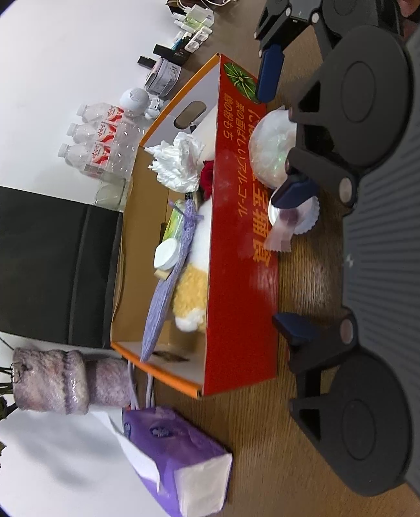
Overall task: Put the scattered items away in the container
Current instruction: 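Grasp the clear plastic bag with the right tool while the left tool grasps the clear wrapper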
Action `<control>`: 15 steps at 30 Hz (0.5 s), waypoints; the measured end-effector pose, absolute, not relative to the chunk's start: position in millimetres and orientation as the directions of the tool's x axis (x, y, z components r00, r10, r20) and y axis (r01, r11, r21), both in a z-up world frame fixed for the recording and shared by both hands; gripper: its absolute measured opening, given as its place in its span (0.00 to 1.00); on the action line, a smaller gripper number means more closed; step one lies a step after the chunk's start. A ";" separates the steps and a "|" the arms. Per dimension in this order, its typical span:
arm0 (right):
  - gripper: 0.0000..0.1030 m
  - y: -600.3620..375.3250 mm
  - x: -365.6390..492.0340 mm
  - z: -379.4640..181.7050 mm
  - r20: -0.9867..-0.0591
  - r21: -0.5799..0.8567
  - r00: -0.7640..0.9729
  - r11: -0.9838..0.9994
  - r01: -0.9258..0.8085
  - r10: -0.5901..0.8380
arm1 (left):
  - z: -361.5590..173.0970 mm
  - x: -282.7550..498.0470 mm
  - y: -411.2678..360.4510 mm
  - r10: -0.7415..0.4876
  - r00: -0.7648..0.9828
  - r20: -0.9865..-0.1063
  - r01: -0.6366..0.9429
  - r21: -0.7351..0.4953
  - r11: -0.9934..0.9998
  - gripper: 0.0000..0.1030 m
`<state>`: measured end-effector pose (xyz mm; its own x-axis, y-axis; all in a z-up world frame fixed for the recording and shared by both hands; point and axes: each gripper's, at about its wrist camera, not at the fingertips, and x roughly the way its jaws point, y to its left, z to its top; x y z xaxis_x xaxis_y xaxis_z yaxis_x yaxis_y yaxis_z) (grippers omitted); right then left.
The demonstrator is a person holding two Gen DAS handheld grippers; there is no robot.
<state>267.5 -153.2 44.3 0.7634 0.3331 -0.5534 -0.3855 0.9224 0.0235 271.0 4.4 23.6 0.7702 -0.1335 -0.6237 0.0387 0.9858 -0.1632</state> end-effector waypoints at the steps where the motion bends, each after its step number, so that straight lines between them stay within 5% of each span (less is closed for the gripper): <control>1: 0.89 -152.2 269.0 43.9 -0.554 0.022 0.762 0.921 -0.389 0.335 | 22.7 273.9 4.1 -0.143 0.766 -0.627 0.043 -0.173 0.984 0.57; 2: 0.82 -151.7 270.8 43.5 -0.555 0.025 0.759 0.920 -0.392 0.339 | 21.3 276.7 4.0 -0.165 0.757 -0.632 0.054 -0.191 0.980 0.43; 4: 0.49 -151.5 273.0 42.5 -0.560 0.046 0.746 0.912 -0.407 0.361 | 20.6 277.8 5.4 -0.233 0.747 -0.623 0.090 -0.253 0.963 0.18; 5: 0.37 -151.5 272.9 42.7 -0.561 0.057 0.739 0.909 -0.414 0.372 | 21.7 276.9 5.2 -0.254 0.746 -0.616 0.102 -0.271 0.957 0.14; 15: 0.36 -168.2 258.0 58.0 -0.508 0.088 0.779 0.921 -0.378 0.368 | 38.7 252.7 4.3 -0.267 0.795 -0.545 0.143 -0.259 0.955 0.11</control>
